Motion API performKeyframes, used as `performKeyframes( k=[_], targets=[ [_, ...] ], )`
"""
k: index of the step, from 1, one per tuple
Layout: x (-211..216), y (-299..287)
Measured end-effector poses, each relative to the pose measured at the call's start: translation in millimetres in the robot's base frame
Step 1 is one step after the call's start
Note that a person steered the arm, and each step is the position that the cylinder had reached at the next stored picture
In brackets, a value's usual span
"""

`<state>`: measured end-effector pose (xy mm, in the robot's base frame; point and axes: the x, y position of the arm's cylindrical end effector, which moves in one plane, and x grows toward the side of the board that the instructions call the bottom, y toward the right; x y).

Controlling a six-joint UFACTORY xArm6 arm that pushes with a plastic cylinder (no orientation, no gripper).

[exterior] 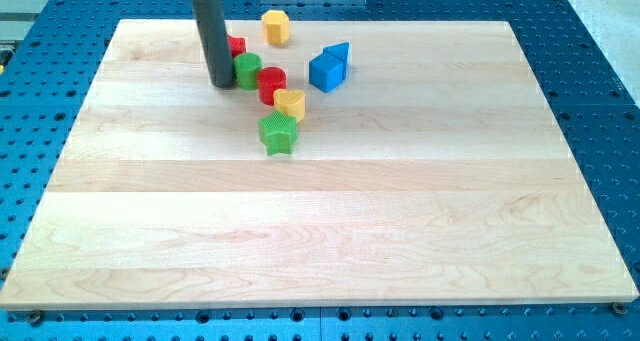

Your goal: Push the yellow hexagon diagonally to the top right of the red star

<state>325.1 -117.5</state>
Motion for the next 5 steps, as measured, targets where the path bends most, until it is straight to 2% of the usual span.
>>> performKeyframes(
  k=[1,2,3,4,5],
  targets=[
    [0.5,0.2],
    [5.3,-28.7],
    [-11.7,-73.6],
    [-36.1,-74.0],
    [-38.0,-46.6]
  ],
)
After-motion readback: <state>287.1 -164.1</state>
